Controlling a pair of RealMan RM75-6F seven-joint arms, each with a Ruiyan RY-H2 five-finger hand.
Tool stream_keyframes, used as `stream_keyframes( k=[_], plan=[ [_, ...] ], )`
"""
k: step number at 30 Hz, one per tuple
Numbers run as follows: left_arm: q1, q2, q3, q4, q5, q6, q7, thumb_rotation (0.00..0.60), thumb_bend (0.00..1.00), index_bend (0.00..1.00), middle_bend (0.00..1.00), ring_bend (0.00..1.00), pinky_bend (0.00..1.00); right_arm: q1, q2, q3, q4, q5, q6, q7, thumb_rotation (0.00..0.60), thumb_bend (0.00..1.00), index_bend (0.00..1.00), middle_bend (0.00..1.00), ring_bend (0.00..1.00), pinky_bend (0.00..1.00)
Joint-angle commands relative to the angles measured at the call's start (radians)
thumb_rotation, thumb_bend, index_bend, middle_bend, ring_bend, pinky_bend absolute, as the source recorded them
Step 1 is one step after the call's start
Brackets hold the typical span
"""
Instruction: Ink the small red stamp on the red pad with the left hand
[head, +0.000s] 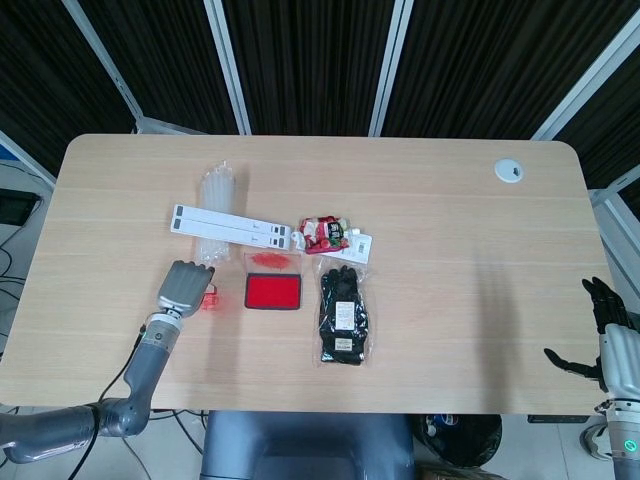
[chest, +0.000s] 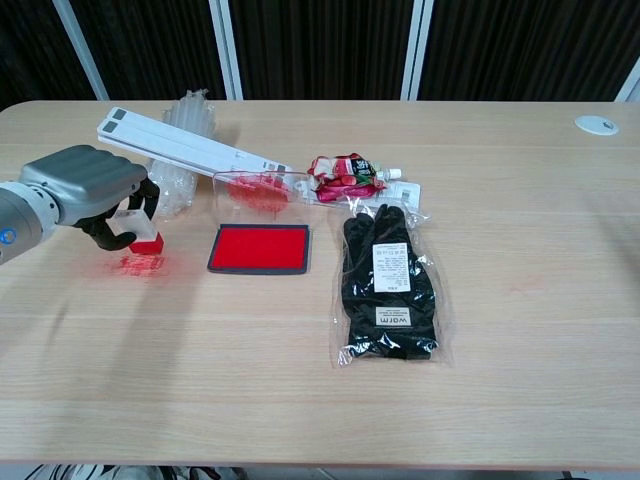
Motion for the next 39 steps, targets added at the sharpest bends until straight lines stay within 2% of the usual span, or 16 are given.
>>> stream_keyframes(
  k=[1, 7, 13, 20, 39],
  plan=[
    [-0.002, 0.004, 0.001, -0.012, 0.022, -0.005, -0.028, 0.6, 0.53, 0.64, 0.65, 0.52, 0.6, 0.0, 0.0, 0.0, 0.0, 0.0, 0.001, 0.0, 0.6, 0.11, 0.0, 0.0, 0.0, 0.2],
    [-0.019, 0.006, -0.004, -0.032, 0.076, -0.014, -0.072, 0.6, 0.54, 0.67, 0.68, 0.56, 0.63, 0.0, 0.0, 0.001, 0.0, 0.001, 0.001, 0.002, 0.6, 0.11, 0.0, 0.0, 0.0, 0.2],
    [-0.056, -0.01, -0.03, -0.054, 0.084, -0.015, -0.036, 0.6, 0.54, 0.68, 0.69, 0.56, 0.64, 0.001, 0.001, 0.002, 0.0, 0.003, -0.002, 0.004, 0.6, 0.11, 0.0, 0.0, 0.0, 0.2],
    [-0.104, -0.053, -0.058, -0.067, 0.03, -0.033, 0.042, 0.6, 0.54, 0.69, 0.7, 0.57, 0.65, 0.001, 0.001, 0.003, -0.003, 0.006, -0.005, 0.009, 0.6, 0.11, 0.0, 0.0, 0.0, 0.2],
    [-0.187, -0.15, -0.078, -0.023, -0.101, -0.044, 0.182, 0.6, 0.54, 0.7, 0.71, 0.58, 0.65, 0.003, 0.005, 0.006, -0.008, 0.017, -0.017, 0.022, 0.6, 0.12, 0.0, 0.0, 0.0, 0.2]
  ],
)
